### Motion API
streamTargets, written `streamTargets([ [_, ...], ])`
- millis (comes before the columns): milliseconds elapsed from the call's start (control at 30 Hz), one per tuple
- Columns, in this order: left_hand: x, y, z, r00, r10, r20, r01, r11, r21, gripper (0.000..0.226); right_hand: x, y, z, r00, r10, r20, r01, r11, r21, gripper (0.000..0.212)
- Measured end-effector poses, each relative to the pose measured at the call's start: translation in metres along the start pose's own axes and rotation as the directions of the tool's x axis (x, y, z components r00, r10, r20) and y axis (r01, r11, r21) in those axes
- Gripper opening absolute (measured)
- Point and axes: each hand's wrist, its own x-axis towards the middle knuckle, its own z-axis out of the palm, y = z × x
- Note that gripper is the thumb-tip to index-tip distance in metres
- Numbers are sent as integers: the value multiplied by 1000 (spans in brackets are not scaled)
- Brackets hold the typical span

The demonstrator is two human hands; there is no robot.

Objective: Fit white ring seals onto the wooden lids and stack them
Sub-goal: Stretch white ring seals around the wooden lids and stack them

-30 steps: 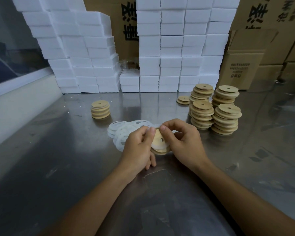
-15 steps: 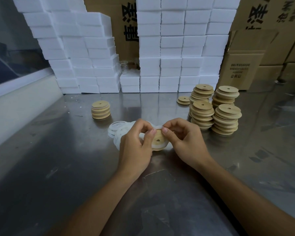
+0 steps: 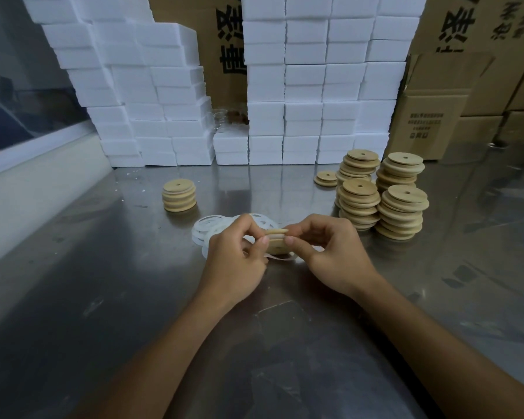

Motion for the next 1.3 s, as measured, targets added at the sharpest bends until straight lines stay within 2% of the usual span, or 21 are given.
streamTargets([
  [133, 0, -1, 0, 1000, -27, -6, 27, 1000, 11, 25, -1, -1, 3, 999, -13, -33, 11, 999, -42, 4],
  [300, 1, 1, -3, 1000, 22, -1, -22, 1000, 22, 28, 0, -1, 3, 998, -46, -50, 41, 994, -105, 6],
  [467, 2, 0, -3, 1000, -20, 20, 20, 1000, 2, 27, 0, 1, 3, 995, -69, -66, 62, 991, -115, 6],
  [700, 3, -1, -3, 1000, 26, 9, -26, 999, 19, 24, 1, 2, 3, 993, -81, -85, 70, 990, -120, 12],
  [867, 4, -2, -4, 999, 38, 20, -39, 998, 41, 22, 2, 3, 1, 995, -66, -75, 59, 994, -93, 17],
  [1133, 8, -1, -15, 993, 23, 111, -33, 995, 89, 25, 3, 7, 5, 997, 26, -78, -26, 1000, 2, 8],
  [1300, 11, 0, -19, 988, 49, 147, -71, 987, 145, 24, 3, 6, 5, 998, 33, -56, -33, 999, -7, 9],
])
